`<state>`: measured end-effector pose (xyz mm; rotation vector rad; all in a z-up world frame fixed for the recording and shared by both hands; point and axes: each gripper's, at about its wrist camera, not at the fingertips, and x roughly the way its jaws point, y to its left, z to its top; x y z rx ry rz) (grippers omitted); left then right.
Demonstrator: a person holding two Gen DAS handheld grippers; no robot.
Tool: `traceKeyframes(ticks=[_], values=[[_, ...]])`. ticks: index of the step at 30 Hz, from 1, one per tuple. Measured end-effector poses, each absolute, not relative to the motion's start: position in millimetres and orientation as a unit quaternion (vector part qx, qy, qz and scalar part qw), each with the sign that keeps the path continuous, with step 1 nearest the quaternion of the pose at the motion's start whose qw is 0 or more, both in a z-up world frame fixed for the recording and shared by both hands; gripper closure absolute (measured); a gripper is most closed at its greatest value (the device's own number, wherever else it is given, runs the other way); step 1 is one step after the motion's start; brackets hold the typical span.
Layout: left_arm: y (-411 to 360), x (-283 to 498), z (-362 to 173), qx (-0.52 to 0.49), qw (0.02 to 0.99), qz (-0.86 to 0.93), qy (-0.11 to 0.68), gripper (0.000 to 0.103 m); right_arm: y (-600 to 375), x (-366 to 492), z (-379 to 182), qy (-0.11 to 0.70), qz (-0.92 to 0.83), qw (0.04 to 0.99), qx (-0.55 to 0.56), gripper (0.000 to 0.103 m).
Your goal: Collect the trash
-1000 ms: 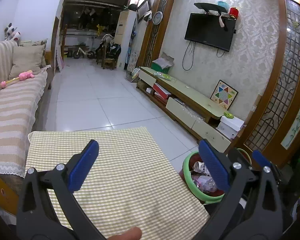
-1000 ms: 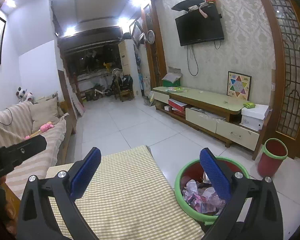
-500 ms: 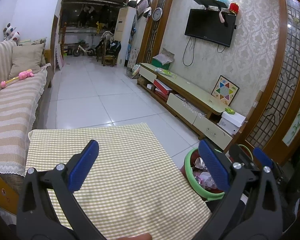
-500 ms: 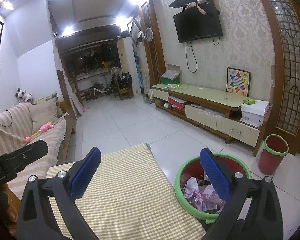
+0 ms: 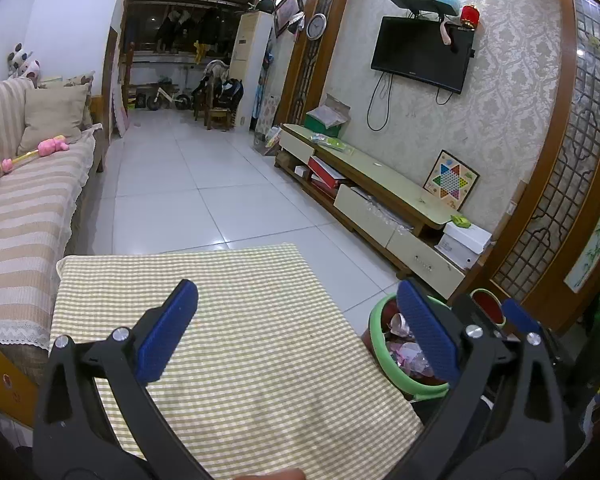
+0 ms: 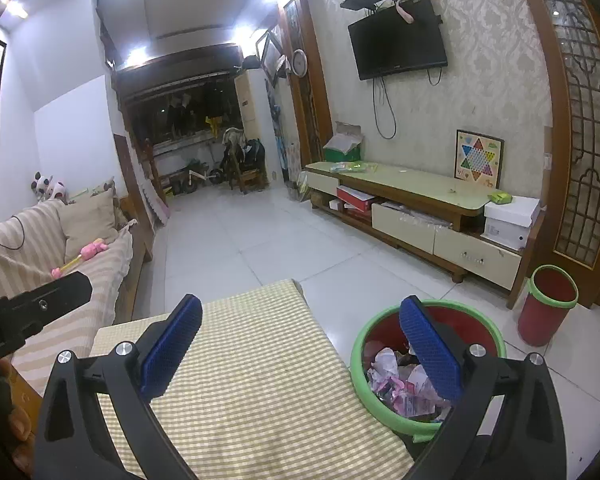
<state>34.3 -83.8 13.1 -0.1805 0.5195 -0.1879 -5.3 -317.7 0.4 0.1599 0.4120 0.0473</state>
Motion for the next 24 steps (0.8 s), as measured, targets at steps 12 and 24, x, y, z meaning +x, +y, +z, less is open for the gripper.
traceKeyframes(ticks=[12, 24], values=[[-84.1, 30.9, 8.3, -0.092, 0.958, -0.093, 0.255, 0.005, -310.4, -2.2, -9.2, 0.223, 0.026, 0.972, 0.075, 0.007], [-62.0, 29.4, -23.1, -0.084, 0.947, -0.042, 0.308, 0.005, -255.7, 77.1, -120.5, 0.349, 0.065, 0.935, -0.007, 0.007]])
